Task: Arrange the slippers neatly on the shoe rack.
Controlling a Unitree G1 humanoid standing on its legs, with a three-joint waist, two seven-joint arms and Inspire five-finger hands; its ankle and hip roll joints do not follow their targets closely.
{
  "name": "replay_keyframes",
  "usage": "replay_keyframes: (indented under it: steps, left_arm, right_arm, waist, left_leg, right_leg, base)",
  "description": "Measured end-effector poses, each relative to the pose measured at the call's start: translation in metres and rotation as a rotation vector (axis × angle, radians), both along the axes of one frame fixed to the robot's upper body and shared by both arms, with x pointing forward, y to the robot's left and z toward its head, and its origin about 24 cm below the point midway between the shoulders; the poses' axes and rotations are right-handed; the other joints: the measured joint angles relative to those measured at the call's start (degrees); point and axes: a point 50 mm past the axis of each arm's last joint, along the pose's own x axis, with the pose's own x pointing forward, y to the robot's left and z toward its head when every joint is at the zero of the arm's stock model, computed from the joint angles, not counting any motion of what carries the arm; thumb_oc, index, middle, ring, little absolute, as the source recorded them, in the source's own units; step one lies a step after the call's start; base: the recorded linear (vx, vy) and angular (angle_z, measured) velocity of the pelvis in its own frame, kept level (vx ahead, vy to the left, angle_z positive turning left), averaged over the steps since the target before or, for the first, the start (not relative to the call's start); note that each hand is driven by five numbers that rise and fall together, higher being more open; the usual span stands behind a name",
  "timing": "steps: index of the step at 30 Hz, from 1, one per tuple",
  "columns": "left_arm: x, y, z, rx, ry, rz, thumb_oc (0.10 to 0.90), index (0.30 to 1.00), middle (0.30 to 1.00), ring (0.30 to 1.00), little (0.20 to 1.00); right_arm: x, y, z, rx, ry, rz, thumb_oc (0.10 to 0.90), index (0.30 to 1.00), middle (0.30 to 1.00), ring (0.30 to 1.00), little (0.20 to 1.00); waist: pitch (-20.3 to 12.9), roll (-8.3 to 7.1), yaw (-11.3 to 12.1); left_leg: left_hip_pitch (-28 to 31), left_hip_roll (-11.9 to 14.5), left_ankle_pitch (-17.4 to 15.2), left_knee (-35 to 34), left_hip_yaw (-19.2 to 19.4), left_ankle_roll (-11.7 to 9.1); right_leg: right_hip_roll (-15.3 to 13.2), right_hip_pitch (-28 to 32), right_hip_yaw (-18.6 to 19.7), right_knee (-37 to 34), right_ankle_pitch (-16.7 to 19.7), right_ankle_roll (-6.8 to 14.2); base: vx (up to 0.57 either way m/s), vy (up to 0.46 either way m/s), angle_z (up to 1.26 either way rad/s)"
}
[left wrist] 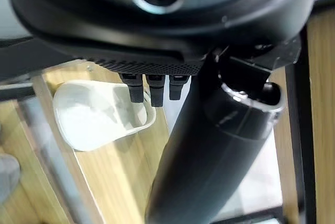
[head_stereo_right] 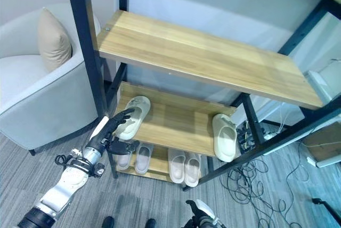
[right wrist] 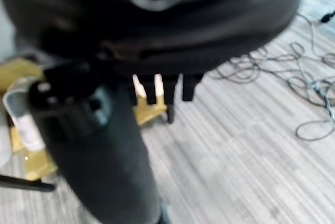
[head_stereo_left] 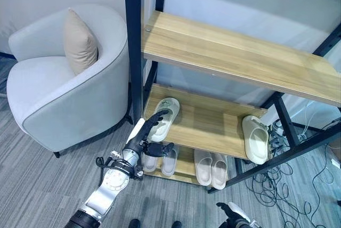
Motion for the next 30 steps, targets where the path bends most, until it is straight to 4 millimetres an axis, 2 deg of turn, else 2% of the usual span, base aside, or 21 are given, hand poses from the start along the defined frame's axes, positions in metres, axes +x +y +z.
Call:
replay_keyframes:
  steps: [4, 6, 11, 15, 18, 24, 30]
  left_arm:
    - [0.002, 0.000, 0.001, 0.155, -0.056, -0.029, 0.800, 0.900, 0.900, 0.900, 0.900]
    - [0.010, -0.002, 0.003, 0.264, -0.099, -0.054, 0.800, 0.900, 0.900, 0.900, 0.900]
    - [0.032, -0.006, 0.024, 0.384, -0.235, -0.045, 0.800, 0.900, 0.900, 0.900, 0.900]
    - [0.043, -0.008, 0.036, 0.472, -0.305, -0.030, 0.800, 0.900, 0.900, 0.900, 0.900]
    - [0.045, -0.007, 0.039, 0.519, -0.333, -0.028, 0.800, 0.900, 0.900, 0.900, 0.900]
    - [0.051, 0.006, 0.039, 0.673, -0.348, -0.004, 0.800, 0.900, 0.900, 0.900, 0.900]
    - [0.053, 0.011, 0.040, 0.774, -0.369, 0.000, 0.800, 0.900, 0.900, 0.900, 0.900]
  right_arm:
    - [0.000, -0.001, 0.000, -0.001, 0.000, -0.004, 0.800, 0.900, 0.900, 0.900, 0.900]
    - [-0.001, -0.001, 0.000, 0.000, 0.002, -0.004, 0.800, 0.900, 0.900, 0.900, 0.900]
    - [-0.005, -0.004, -0.001, -0.007, 0.012, -0.007, 0.800, 0.900, 0.900, 0.900, 0.900]
    - [-0.006, -0.010, 0.000, -0.023, 0.014, -0.006, 0.800, 0.900, 0.900, 0.900, 0.900]
    - [-0.003, -0.017, 0.003, -0.041, 0.003, -0.002, 0.800, 0.900, 0.900, 0.900, 0.900]
    - [0.005, -0.019, 0.007, -0.041, -0.025, 0.009, 0.800, 0.900, 0.900, 0.900, 0.900]
    - [0.002, -0.023, 0.007, -0.052, -0.015, 0.009, 0.800, 0.900, 0.900, 0.900, 0.900]
  waist:
    - [-0.1, 0.48, -0.3]
    - [-0.4, 1.22, -0.9]
    - [-1.1, 2.51, -3.2]
    - [-1.6, 3.41, -4.0]
    - [-1.8, 3.78, -4.3]
    - [-2.0, 4.23, -5.0]
    - [-2.3, 5.14, -5.1]
  left_leg:
    - [0.0, 0.0, -0.1, 0.0, 0.7, -0.1]
    - [-0.2, -0.1, -0.1, 0.0, 1.4, -0.1]
    - [-0.9, 0.0, 0.2, 0.0, 1.9, 0.3]
    - [-1.0, 0.1, 0.3, 0.0, 2.1, 0.4]
    - [-1.1, 0.1, 0.3, 0.0, 2.1, 0.4]
    - [-1.2, 0.2, 0.3, 0.0, 2.3, 0.4]
    - [-2.0, 0.2, 0.3, 0.0, 2.3, 0.4]
  right_leg:
    - [0.0, -0.4, 1.1, 0.0, 0.1, 0.3]
    - [-0.1, -0.9, 1.5, 0.0, 0.4, 0.2]
    - [0.0, -1.7, 1.6, 0.0, 0.7, -0.1]
    - [0.1, -2.0, 1.8, 0.0, 1.1, -0.4]
    - [0.1, -2.0, 1.8, 0.0, 1.0, -0.4]
    - [0.2, -2.3, 2.1, -0.4, 0.8, -0.2]
    - [0.3, -3.1, 2.2, -0.4, 1.2, -0.6]
  base:
    - [0.03, 0.014, -0.11]
    - [0.04, 0.010, -0.16]
    - [0.03, 0.000, -0.04]
    - [0.02, 0.002, -0.05]
    - [0.00, 0.000, 0.00]
    - [0.00, -0.001, -0.01]
    - [0.00, 0.000, -0.01]
